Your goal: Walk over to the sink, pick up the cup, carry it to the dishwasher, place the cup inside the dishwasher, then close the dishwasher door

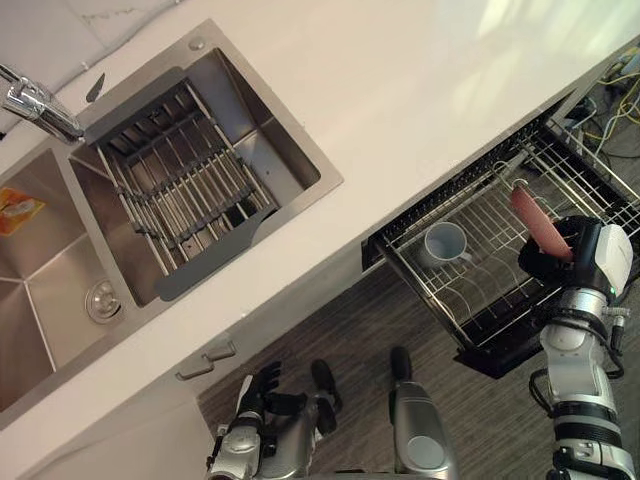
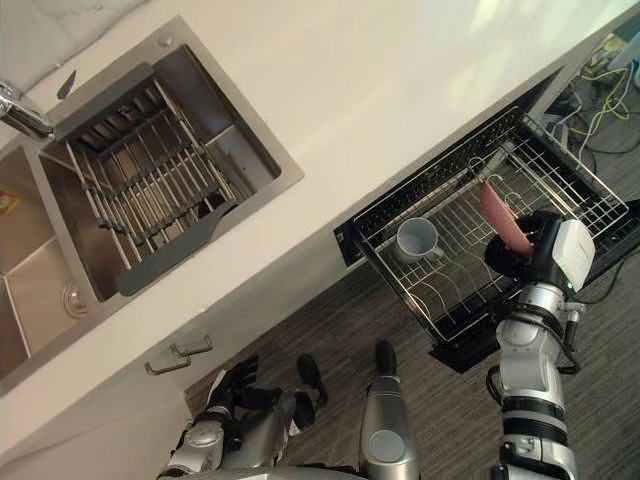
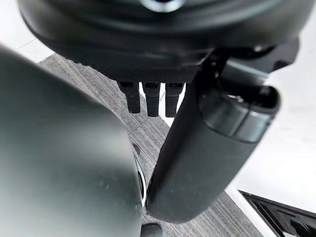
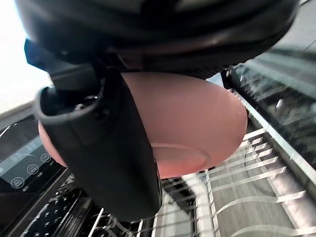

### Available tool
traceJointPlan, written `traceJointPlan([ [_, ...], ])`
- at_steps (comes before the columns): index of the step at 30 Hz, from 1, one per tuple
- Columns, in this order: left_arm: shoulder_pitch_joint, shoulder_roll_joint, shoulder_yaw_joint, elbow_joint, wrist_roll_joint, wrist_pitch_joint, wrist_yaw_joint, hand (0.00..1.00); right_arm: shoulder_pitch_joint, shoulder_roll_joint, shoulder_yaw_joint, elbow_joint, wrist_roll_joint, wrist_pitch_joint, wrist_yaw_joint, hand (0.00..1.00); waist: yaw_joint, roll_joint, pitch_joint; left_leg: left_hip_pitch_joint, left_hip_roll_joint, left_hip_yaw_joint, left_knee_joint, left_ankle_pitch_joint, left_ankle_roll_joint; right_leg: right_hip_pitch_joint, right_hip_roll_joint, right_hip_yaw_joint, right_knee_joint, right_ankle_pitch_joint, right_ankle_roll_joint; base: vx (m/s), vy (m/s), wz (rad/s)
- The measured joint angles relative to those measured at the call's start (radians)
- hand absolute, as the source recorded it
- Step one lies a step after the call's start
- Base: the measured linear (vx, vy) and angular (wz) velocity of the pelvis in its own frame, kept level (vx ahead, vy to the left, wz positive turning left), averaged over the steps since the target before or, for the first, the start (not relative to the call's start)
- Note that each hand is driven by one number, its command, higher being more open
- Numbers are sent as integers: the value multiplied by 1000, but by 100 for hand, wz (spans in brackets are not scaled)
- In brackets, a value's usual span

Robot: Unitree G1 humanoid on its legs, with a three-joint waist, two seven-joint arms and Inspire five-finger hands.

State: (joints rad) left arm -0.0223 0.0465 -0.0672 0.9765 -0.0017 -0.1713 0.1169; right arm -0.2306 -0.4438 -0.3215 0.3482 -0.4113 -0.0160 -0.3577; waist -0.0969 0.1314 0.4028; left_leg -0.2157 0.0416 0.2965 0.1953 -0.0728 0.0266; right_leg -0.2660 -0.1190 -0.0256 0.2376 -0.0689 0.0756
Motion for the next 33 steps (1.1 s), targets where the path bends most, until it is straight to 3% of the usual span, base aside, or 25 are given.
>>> traceJointPlan([
  [9,-9,1,-1,-1,-18,-9,9,90,-118,-27,65,125,70,-1,1,30,14,3,10,-20,-14,-11,-2,7,9,-19,-13,-2,7,-2,3,-2,12,4],
  [10,-11,1,-1,-2,-18,-10,9,90,-129,-27,65,132,75,-1,1,90,16,3,13,-20,-16,-12,-2,7,10,-19,-14,-3,8,-2,3,0,0,0],
  [26,-20,0,0,-10,-18,-7,17,90,-147,-9,41,151,77,14,-39,90,29,2,29,-17,-24,-23,-25,26,12,-26,-22,-9,24,-5,7,-6,3,2],
  [33,-20,-1,1,-13,-17,2,24,90,-51,42,2,-12,74,18,-41,90,28,1,29,-3,-23,-24,-32,28,11,-13,-20,-10,18,-5,7,0,0,0],
])
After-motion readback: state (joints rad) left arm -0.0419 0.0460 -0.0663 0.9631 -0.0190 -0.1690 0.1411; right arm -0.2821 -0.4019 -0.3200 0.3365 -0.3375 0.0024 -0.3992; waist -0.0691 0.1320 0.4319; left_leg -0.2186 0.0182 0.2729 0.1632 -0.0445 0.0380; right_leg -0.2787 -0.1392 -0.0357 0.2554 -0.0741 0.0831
